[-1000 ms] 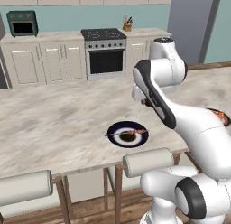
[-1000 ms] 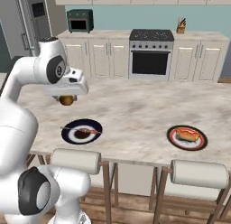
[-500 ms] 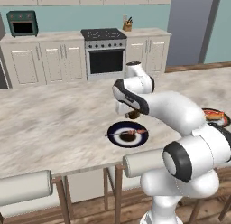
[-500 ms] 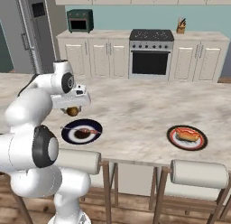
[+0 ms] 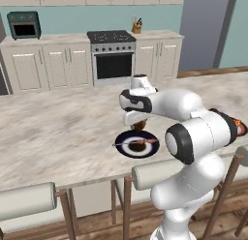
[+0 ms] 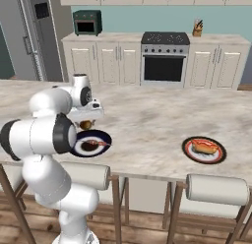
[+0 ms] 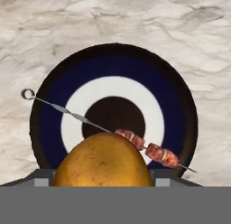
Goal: Pick up the banana and mango from the fridge and place one fruit on each plate on the dining counter.
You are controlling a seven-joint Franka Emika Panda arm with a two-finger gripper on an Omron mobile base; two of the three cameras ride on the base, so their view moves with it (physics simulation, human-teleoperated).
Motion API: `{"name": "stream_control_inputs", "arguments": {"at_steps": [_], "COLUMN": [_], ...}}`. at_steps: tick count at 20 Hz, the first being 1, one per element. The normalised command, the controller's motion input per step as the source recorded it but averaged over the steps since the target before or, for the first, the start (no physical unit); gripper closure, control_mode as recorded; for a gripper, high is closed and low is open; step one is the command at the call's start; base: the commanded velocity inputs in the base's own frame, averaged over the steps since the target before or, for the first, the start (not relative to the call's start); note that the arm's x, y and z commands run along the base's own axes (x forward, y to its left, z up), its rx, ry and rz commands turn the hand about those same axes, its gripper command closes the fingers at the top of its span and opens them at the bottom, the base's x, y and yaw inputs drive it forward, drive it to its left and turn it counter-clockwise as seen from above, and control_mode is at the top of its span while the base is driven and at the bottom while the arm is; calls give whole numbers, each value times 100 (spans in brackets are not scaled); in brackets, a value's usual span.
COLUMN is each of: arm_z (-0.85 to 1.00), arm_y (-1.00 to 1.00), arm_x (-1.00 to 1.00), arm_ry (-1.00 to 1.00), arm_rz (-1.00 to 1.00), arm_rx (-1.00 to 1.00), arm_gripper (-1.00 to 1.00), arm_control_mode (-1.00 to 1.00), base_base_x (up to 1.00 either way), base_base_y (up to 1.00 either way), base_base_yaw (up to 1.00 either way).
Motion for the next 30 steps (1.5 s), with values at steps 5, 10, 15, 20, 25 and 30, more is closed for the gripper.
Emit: {"name": "stream_control_inputs", "arguments": {"at_steps": [5,10,15,20,25,30], "arm_z": [-39,-73,-38,-20,-3,0], "arm_y": [16,22,8,0,0,0], "arm_x": [0,0,16,18,-24,-91], "arm_ry": [13,5,0,0,0,-11], "arm_rz": [11,7,3,1,0,0], "arm_rx": [0,0,0,0,5,7], "arm_gripper": [100,100,100,100,100,100], "arm_control_mode": [-100,-100,-100,-100,-100,-100], "base_base_x": [0,0,0,0,0,0], "base_base_y": [0,0,0,0,0,0], "base_base_yaw": [0,0,0,0,0,0]}}
